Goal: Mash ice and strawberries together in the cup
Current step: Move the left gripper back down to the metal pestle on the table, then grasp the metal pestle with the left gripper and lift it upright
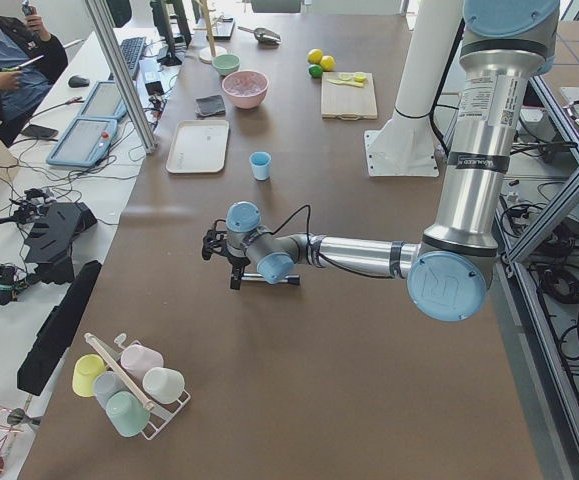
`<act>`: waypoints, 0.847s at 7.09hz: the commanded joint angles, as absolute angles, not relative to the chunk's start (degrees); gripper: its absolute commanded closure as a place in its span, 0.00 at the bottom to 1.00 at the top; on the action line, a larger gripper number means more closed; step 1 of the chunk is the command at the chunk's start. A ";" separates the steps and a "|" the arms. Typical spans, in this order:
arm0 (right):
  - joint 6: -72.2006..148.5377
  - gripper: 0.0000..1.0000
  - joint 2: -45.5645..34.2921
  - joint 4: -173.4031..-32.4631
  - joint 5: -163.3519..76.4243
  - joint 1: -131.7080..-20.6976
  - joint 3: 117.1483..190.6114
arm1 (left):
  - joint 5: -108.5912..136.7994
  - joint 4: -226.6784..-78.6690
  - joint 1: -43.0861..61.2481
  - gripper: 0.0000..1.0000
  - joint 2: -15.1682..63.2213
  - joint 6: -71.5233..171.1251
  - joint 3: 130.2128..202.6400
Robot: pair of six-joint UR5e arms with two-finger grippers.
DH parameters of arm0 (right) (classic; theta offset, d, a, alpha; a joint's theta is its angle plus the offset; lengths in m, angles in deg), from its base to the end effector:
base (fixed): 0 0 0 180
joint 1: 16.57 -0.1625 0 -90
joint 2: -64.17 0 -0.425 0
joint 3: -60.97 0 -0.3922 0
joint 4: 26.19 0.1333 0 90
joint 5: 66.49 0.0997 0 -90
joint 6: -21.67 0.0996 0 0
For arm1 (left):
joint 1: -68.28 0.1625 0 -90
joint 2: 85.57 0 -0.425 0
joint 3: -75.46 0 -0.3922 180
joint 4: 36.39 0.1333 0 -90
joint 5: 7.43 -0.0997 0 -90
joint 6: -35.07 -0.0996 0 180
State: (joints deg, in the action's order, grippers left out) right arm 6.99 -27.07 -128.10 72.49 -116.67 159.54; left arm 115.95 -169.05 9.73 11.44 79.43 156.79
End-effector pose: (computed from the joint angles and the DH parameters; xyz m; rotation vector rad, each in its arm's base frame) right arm 0.1404 -0.4564 0.6105 0.1101 -0.8506 -0.0408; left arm 0.2324 -0.5304 0.5930 0.2055 0.8649 -0.0019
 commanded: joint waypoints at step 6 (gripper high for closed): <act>6.99 0.01 -26.88 -128.40 73.08 -116.68 159.50 | 114.04 -170.69 12.99 0.48 9.97 79.54 157.02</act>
State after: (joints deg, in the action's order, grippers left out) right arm 6.99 -26.88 -128.41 73.09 -116.68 159.54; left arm 114.54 -170.16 12.55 10.12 79.58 157.12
